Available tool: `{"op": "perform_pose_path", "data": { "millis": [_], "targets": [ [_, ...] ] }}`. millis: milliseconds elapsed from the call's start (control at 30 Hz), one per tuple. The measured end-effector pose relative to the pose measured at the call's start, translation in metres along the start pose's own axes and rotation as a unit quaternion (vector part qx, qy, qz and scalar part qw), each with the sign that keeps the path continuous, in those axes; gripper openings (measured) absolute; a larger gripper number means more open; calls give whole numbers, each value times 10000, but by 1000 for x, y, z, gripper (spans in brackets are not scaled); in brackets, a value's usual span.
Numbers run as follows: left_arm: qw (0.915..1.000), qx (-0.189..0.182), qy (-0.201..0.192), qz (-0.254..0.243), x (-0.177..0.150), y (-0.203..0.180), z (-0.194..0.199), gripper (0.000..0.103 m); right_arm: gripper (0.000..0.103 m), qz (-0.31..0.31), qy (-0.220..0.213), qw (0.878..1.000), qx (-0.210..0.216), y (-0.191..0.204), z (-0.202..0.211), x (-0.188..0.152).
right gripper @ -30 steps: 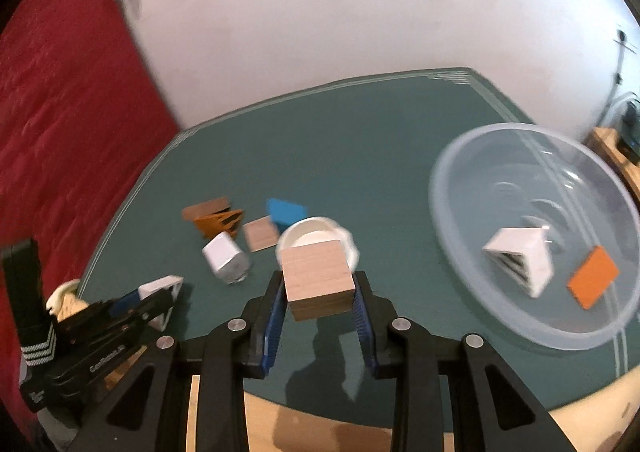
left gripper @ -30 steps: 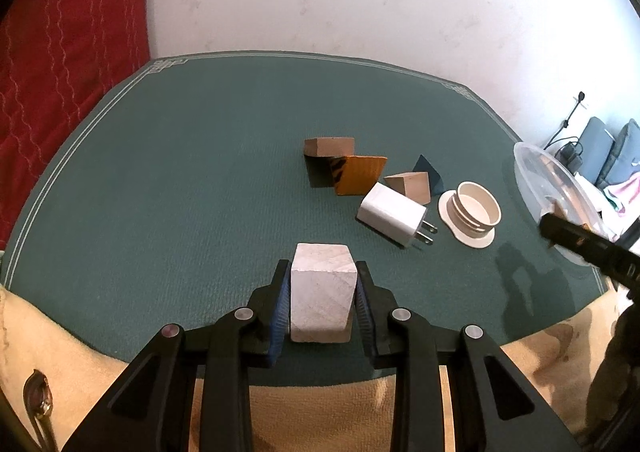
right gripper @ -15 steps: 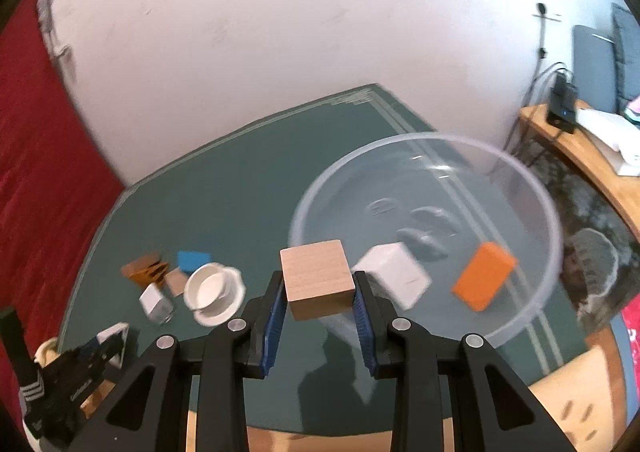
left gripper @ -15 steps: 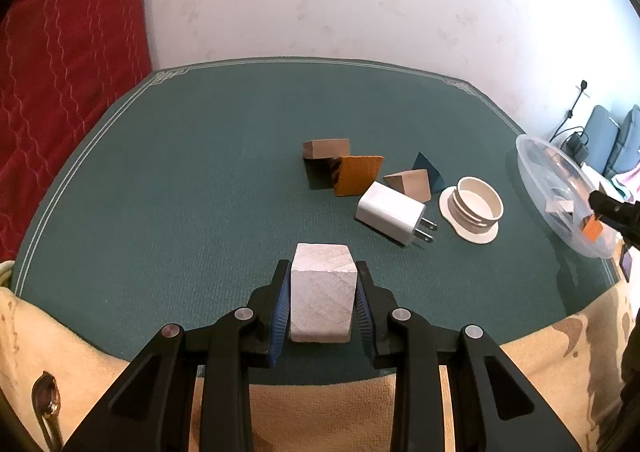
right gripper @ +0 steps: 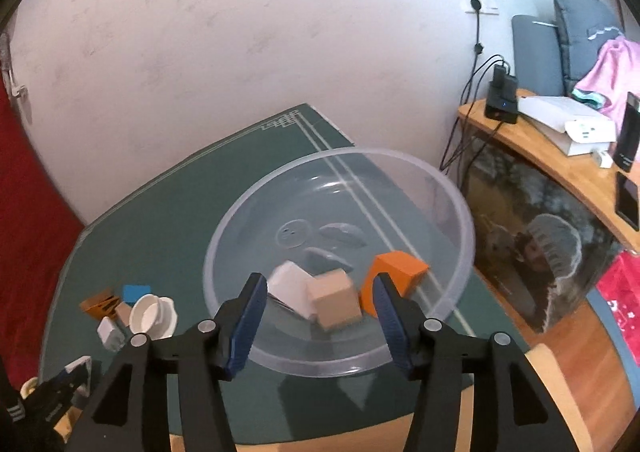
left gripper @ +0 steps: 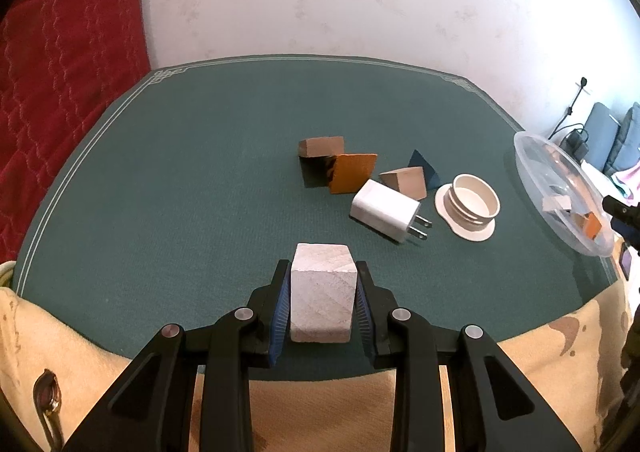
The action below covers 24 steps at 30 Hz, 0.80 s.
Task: Organize rigid objects
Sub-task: 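Carry the wood cube to the clear basin and release it with the right gripper, then carry the white cube to the clear basin and release it with the left gripper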
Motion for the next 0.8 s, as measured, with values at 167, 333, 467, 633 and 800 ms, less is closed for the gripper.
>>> {"op": "perform_pose_path", "data": {
  "millis": [167, 333, 467, 633, 800],
  "targets": [
    [10000, -23, -31, -55, 1, -7, 5, 31, 58, -124, -36, 9999, -87, -11, 2, -3],
    [9999, -43, -53, -124, 3, -17, 9, 31, 58, -155, -63, 9998, -113, -15, 3, -4],
    [9997, -112, -51, -197, 8, -28, 13, 31, 58, -156, -70, 9998, -83, -16, 3, -5],
    [9989, -228, -138, -382, 17, -50, 20, 31, 58, 0, -26, 10000, -87, -15, 2, -8],
    [9969, -369, -241, -653, 27, -79, 25, 31, 58, -30, -51, 9999, -103, -22, 4, -7]
  ]
}}
Point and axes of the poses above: each gripper's, at about its wrist camera, not at the fingertips, and z roughly against the way its jaws point, y to its left, x to its top, the point moved 6 cm from there along -z, roughly the way its jaws point
